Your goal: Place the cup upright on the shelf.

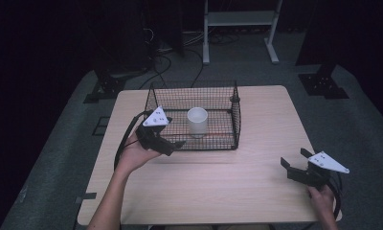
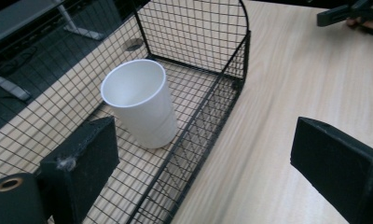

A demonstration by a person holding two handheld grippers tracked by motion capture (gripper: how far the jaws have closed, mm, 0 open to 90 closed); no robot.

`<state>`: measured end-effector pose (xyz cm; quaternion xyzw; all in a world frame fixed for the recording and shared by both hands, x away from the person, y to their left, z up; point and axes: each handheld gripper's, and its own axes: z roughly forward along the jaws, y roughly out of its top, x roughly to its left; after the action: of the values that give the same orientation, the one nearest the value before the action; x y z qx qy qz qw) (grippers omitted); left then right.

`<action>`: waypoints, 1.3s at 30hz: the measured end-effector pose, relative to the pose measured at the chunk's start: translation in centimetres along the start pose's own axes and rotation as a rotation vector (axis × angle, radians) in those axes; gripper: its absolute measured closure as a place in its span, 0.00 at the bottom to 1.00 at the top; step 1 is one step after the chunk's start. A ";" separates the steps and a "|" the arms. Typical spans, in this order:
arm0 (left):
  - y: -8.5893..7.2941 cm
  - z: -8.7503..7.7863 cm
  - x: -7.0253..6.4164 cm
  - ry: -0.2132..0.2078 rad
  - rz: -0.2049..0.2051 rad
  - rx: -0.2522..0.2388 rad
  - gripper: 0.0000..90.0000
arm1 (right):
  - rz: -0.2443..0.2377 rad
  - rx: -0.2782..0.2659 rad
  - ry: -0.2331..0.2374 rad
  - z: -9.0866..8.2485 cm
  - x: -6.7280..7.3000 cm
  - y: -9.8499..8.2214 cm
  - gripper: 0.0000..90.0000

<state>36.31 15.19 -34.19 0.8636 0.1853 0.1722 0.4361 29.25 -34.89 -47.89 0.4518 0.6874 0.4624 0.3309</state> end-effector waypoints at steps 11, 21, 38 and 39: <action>-1.2 -0.4 -1.1 -0.007 -0.017 -0.022 0.08 | 0.005 0.001 -0.002 0.0 -0.1 0.0 0.14; -3.0 -1.0 -1.7 0.009 -0.045 -0.034 0.08 | 0.004 0.001 -0.003 0.0 0.0 0.0 0.15; -4.6 -1.6 -3.8 0.019 -0.032 -0.022 0.08 | 0.005 0.002 -0.003 0.0 -0.1 0.0 0.15; -4.7 -1.7 -3.9 0.018 -0.035 -0.029 0.08 | 0.005 0.002 -0.003 0.0 -0.1 0.0 0.15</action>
<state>31.34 17.08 -37.59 0.8522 0.2019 0.1748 0.4499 29.27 -34.96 -47.89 0.4546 0.6863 0.4618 0.3303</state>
